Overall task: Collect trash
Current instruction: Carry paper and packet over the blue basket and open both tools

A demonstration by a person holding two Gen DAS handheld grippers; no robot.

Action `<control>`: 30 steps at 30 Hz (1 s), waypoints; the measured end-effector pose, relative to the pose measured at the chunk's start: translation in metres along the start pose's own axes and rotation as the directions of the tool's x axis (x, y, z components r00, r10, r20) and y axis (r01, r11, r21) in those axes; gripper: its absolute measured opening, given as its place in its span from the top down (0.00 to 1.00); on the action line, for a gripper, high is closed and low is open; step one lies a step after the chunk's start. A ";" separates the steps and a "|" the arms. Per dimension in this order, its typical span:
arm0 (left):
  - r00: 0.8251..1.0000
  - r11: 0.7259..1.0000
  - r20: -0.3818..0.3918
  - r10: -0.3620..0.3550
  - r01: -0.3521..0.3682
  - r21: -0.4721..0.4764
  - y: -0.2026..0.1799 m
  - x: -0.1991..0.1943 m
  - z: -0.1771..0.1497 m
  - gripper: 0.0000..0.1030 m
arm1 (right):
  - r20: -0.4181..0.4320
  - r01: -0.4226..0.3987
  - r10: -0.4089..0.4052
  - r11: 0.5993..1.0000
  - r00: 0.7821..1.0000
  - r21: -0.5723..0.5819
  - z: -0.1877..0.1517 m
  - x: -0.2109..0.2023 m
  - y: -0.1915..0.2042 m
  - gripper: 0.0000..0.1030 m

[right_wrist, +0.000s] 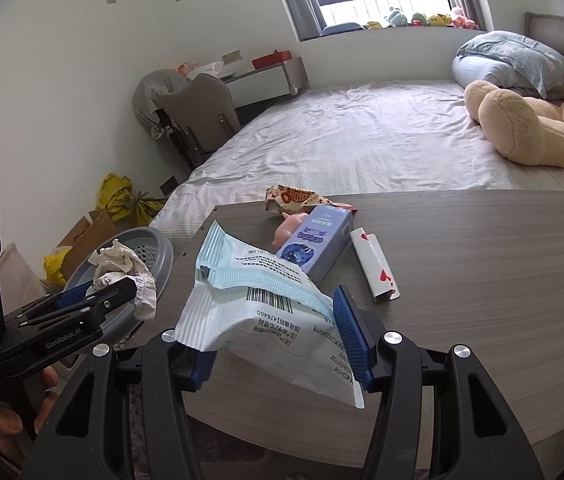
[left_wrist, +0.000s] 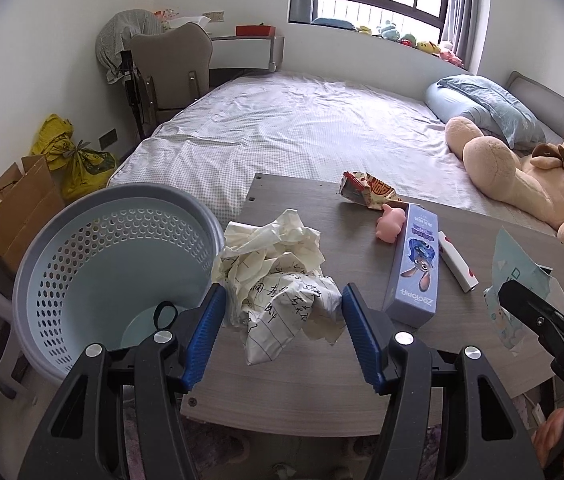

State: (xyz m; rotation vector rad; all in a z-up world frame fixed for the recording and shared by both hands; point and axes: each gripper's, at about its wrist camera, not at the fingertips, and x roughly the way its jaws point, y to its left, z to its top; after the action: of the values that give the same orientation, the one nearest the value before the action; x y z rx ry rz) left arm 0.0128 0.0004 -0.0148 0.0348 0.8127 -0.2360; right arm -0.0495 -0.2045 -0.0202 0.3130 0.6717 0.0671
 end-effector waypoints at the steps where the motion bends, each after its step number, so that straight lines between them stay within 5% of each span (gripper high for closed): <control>1: 1.000 1.000 0.003 0.003 -0.003 -0.004 0.003 -0.002 -0.001 0.43 | 0.000 -0.005 0.005 1.000 1.000 -0.007 0.000 0.000 0.004 0.49; 18: 0.999 0.996 0.018 0.039 -0.038 -0.078 0.049 -0.015 -0.008 0.43 | -0.037 -0.066 0.063 0.995 0.997 -0.080 -0.002 0.020 0.055 0.49; 30: 0.991 0.982 0.007 0.136 -0.134 -0.135 0.108 -0.006 -0.006 0.43 | -0.092 -0.132 0.119 0.979 0.989 -0.155 0.009 0.068 0.111 0.49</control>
State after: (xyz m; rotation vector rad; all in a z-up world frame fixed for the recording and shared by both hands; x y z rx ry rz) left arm 0.0286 0.1075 -0.0204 -0.0383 0.8050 -0.0529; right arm 0.0138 -0.0898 -0.0207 0.1974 0.7230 0.2552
